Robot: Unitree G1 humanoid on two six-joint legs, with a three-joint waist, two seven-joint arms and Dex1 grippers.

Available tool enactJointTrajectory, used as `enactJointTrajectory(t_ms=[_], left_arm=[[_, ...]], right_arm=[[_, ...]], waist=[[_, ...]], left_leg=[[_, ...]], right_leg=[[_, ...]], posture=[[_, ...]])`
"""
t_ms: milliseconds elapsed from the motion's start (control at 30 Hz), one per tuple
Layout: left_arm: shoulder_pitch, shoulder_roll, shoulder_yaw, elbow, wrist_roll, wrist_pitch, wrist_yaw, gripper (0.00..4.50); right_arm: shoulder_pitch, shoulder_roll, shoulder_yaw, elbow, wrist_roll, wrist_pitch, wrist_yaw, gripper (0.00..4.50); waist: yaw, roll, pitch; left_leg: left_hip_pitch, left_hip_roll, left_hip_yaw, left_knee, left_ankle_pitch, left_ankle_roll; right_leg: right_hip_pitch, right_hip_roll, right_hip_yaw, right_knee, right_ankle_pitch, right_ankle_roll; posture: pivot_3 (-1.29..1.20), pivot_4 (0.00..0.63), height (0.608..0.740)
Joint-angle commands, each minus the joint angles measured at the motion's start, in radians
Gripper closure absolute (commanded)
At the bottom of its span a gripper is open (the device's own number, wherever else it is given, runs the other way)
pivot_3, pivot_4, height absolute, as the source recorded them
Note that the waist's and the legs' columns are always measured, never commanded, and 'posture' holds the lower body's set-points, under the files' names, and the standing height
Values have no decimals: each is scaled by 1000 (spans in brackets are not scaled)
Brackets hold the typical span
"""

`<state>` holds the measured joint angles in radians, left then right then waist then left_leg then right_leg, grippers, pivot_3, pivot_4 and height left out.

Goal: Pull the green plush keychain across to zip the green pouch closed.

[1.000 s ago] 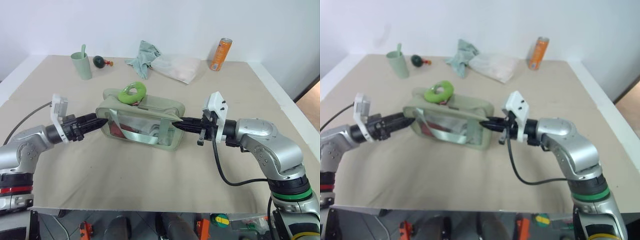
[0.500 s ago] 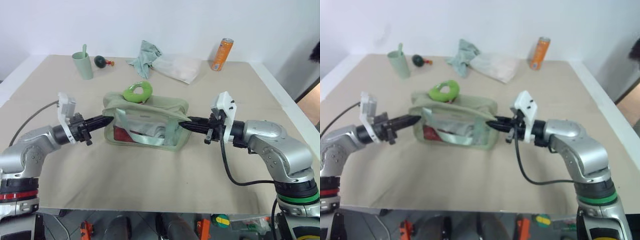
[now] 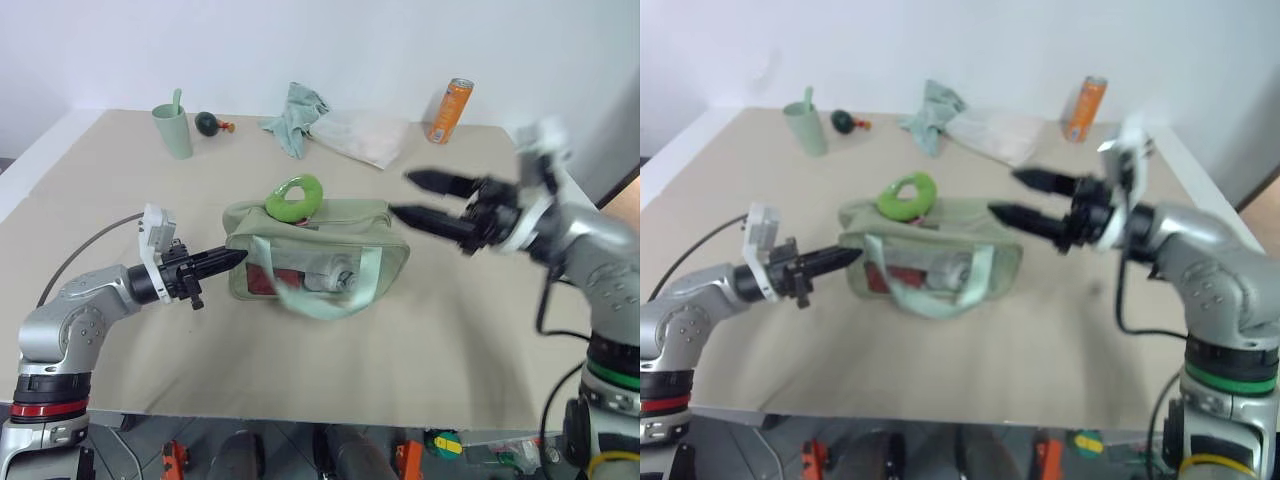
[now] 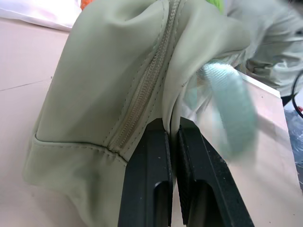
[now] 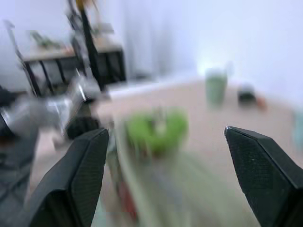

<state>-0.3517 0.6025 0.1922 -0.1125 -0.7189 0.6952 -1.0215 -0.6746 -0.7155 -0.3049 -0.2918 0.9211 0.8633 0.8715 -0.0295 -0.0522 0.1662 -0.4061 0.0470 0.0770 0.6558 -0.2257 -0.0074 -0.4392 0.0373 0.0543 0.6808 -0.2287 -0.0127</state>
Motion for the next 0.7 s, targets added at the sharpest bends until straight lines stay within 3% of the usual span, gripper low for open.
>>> enactJointTrajectory(t_ms=[33, 200, 333, 467, 700], left_arm=[[13, -8, -40, -45, -2, 3, 5, 4500], [21, -8, -42, -56, -4, 3, 8, 4500], [24, -10, -44, -60, -8, 5, 11, 4500], [28, -16, -48, -67, -9, 2, 19, 4500], [52, -12, -36, -90, -19, 3, 35, 4500]], right_arm=[[-25, -21, 44, 27, -24, -11, 12, 421], [-100, 13, 251, 84, -212, -98, 9, 421], [-230, 111, 388, 216, -361, -154, -41, 421], [-328, 208, 437, 311, -421, -181, -51, 421], [-342, 248, 471, 331, -458, -181, 7, 421]], waist=[[3, 0, 0], [2, 1, 0], [4, 1, 0], [7, 1, 0], [10, 1, 0]], left_leg=[[0, 0, 0, 0, 0, 0], [0, -2, 3, 0, 0, 2], [-1, -2, 1, 0, 0, 2], [-2, -2, 2, 0, 0, 2], [-3, -7, 2, 0, -2, 6]], right_leg=[[0, -1, 0, -1, 0, 0], [-1, -3, 2, 0, 0, 1], [-1, -2, 1, 0, 0, 0], [-2, -3, 1, 0, 0, 0], [-1, -10, -1, 0, -2, 2]], posture=[[0, 150, 740], [0, 150, 740], [0, 150, 740], [0, 150, 740], [0, 150, 740]])
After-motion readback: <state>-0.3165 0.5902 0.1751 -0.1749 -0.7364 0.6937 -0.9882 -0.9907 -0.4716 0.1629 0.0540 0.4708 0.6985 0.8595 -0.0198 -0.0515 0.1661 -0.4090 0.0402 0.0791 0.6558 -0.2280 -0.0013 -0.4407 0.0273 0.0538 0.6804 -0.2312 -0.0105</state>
